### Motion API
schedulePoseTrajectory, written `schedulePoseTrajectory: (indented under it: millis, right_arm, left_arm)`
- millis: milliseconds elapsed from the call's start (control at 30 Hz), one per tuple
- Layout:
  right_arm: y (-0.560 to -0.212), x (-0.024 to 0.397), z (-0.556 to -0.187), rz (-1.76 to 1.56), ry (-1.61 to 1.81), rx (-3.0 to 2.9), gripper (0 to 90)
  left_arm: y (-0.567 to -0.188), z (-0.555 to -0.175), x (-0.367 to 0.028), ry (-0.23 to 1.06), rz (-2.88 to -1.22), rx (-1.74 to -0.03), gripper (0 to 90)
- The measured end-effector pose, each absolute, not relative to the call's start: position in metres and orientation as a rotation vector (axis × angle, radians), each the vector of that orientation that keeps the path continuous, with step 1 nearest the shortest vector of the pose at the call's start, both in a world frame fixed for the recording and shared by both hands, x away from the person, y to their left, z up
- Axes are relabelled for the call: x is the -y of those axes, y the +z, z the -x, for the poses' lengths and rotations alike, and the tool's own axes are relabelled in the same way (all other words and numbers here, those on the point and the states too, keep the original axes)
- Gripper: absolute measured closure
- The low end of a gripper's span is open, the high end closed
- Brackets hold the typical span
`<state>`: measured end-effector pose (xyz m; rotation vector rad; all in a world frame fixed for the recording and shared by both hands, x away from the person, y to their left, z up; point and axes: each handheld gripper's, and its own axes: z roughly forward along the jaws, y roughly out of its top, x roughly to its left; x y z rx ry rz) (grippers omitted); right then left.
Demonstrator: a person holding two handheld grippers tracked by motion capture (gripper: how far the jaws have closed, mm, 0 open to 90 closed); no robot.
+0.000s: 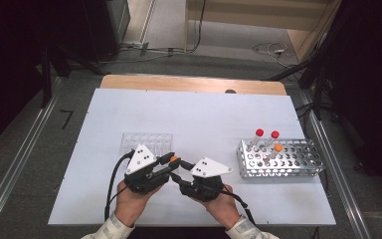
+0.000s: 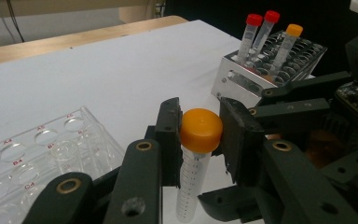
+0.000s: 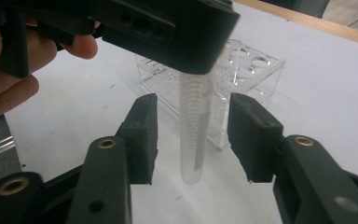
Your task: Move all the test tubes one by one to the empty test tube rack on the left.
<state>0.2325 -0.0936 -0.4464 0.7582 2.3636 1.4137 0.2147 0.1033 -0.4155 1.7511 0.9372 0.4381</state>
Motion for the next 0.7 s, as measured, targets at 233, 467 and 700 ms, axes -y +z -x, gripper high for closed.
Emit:
schedulePoseTrajectory:
  millis: [233,467,700]
  right_arm:
    - [-0.444,0.109,-0.232,-0.777,1.409,-2.352,43.8]
    - [-0.444,0.130,-0.229,-0.811,1.393,-2.335,37.3]
    - [-0.447,0.145,-0.227,-0.879,1.343,-2.365,24.2]
  left_arm:
    - [-0.410,-0.215,-0.113,0.433,-1.723,-0.952,70.2]
    - [-0.407,-0.216,-0.118,0.438,-1.707,-0.967,70.2]
    - [-0.403,-0.215,-0.125,0.449,-1.691,-0.978,70.2]
